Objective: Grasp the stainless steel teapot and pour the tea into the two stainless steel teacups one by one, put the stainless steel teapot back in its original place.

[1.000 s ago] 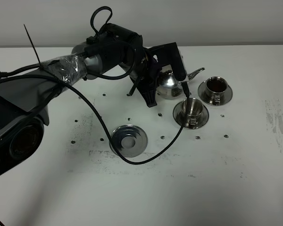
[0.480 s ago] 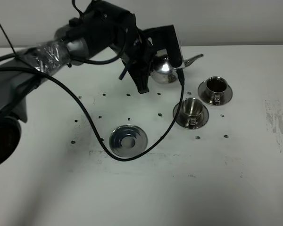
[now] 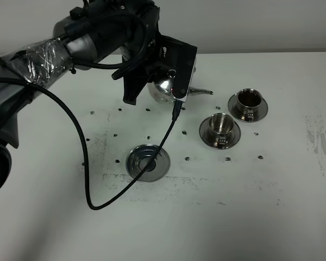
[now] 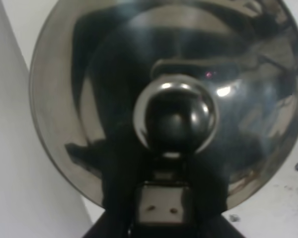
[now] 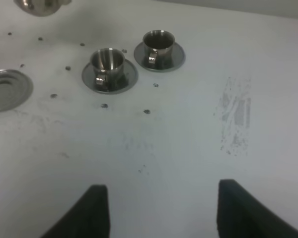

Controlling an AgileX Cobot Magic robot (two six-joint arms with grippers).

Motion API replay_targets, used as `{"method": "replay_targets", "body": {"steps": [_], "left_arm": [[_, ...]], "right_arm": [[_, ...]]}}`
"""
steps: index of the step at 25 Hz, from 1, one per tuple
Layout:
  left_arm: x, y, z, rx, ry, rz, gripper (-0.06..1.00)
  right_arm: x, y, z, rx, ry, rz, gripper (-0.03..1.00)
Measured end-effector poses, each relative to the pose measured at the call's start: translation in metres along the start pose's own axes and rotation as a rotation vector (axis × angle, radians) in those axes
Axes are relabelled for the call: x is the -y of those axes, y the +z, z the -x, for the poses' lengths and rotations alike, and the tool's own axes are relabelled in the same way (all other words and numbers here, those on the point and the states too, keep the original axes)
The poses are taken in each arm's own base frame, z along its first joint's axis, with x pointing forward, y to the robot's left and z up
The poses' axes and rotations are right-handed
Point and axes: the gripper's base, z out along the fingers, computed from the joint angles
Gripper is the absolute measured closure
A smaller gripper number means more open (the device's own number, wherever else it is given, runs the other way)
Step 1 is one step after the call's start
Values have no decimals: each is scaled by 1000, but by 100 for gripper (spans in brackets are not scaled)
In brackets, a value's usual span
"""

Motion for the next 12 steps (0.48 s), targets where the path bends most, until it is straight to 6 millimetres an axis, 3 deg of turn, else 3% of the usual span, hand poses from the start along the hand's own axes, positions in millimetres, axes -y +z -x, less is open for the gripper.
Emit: {"method": "replay_targets", "body": {"steps": [12], "left_arm": [[14, 40, 27, -29, 224, -16, 77]], "right_arm": [[0, 0, 0, 0, 0, 0, 50]]}}
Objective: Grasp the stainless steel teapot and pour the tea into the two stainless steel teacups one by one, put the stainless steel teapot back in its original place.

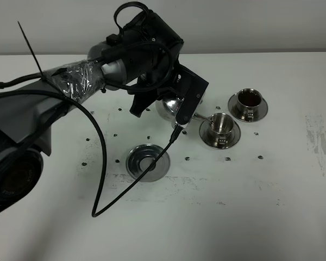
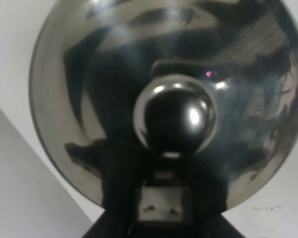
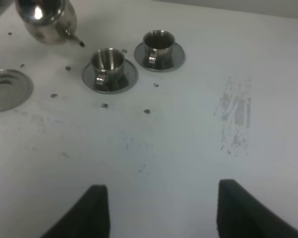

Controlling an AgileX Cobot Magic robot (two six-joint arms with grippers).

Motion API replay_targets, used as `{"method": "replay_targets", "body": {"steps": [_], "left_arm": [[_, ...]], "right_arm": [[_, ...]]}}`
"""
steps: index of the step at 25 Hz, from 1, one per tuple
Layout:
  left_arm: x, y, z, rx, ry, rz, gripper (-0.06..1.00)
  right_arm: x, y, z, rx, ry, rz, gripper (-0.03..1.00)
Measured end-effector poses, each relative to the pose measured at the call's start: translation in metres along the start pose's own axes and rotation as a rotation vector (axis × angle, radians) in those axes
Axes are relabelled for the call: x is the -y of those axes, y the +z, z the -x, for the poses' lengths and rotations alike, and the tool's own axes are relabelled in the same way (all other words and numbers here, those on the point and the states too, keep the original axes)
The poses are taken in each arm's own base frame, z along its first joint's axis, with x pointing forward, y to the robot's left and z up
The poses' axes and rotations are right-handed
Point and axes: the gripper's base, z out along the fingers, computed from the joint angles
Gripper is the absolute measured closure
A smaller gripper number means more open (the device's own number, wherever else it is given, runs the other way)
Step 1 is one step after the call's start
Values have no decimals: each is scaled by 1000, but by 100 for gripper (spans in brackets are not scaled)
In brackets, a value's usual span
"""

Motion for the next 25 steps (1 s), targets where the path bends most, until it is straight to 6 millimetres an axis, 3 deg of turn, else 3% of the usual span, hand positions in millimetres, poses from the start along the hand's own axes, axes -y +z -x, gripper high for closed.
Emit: {"method": "replay_targets", "body": {"steps": [18, 25], "left_arm": [[-6, 7, 1, -69, 69, 84, 77], [-10, 4, 10, -90, 117, 134, 77]], "right_arm": [[0, 0, 0, 0, 0, 0, 50], [0, 0, 0, 0, 0, 1, 50]]}}
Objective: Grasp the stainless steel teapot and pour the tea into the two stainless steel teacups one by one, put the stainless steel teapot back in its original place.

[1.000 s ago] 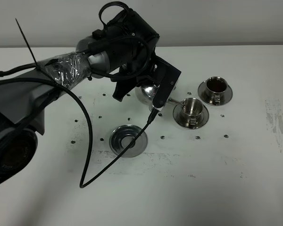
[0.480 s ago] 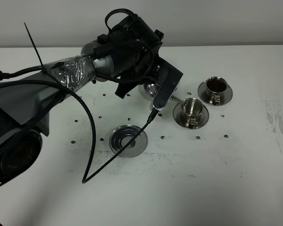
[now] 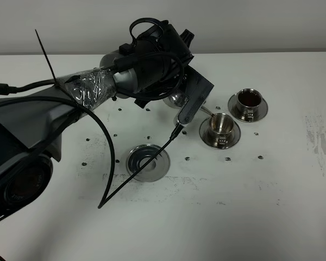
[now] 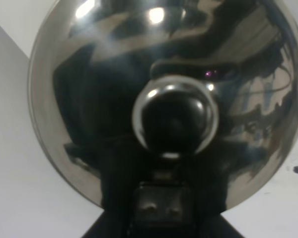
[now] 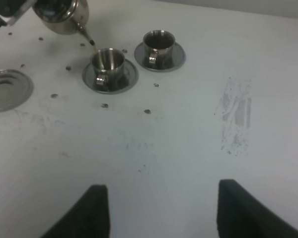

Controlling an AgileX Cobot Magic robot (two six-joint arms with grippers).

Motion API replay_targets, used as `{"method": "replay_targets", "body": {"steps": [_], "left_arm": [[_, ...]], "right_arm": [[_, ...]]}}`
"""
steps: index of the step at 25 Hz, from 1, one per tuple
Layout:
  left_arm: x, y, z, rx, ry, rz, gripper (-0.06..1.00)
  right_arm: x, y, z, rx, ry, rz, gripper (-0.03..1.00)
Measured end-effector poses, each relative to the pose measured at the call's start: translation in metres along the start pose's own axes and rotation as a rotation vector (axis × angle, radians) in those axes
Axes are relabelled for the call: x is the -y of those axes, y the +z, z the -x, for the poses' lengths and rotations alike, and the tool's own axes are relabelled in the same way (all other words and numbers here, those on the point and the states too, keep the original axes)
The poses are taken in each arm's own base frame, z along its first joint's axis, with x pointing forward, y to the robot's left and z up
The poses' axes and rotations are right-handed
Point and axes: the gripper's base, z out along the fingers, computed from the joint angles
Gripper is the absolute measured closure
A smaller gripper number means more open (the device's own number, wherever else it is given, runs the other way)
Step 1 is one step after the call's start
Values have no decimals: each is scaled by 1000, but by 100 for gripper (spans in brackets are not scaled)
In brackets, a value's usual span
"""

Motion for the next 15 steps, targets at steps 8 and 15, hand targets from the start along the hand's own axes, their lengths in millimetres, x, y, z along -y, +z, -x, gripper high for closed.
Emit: {"method": "replay_targets", "body": {"steps": [8, 15], "left_arm": [[-5, -3, 6, -17, 46, 46, 77], [-5, 3, 9, -34, 84, 61, 77]], "right_arm": [[0, 0, 0, 0, 0, 0, 50], [0, 0, 0, 0, 0, 0, 50]]}}
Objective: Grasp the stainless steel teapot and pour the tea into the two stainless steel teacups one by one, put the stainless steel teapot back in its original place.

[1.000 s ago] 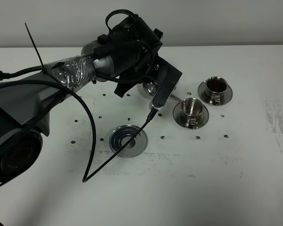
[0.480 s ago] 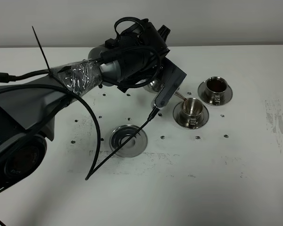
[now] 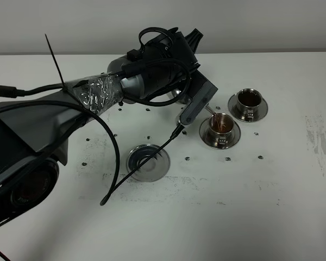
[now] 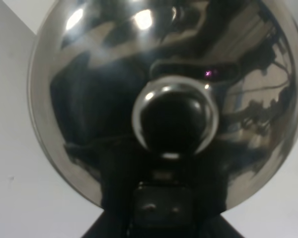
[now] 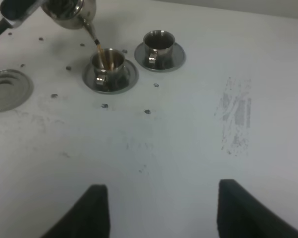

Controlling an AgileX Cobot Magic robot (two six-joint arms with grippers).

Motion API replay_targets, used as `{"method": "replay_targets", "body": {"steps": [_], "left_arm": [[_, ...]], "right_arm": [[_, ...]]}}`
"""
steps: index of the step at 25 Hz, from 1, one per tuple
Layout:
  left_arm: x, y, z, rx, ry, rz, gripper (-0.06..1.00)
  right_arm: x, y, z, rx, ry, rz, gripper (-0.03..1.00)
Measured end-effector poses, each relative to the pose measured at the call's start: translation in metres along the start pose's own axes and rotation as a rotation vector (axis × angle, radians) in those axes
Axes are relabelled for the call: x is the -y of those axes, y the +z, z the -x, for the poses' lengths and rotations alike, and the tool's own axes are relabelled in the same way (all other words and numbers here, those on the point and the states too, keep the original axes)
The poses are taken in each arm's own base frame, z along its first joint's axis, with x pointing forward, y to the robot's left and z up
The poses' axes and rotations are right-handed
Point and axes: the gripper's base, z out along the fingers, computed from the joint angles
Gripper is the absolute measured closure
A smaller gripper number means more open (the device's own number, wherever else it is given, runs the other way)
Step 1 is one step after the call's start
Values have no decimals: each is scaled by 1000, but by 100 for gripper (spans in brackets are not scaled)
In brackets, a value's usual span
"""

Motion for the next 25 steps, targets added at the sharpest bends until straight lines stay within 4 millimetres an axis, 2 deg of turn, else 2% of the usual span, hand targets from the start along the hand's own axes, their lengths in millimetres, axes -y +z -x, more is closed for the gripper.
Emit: {"method": "replay_targets", "body": {"steps": [25], "left_arm": [[-8, -1, 8, -19, 96, 85, 77]], "right_arm": [[0, 0, 0, 0, 0, 0, 50]]}}
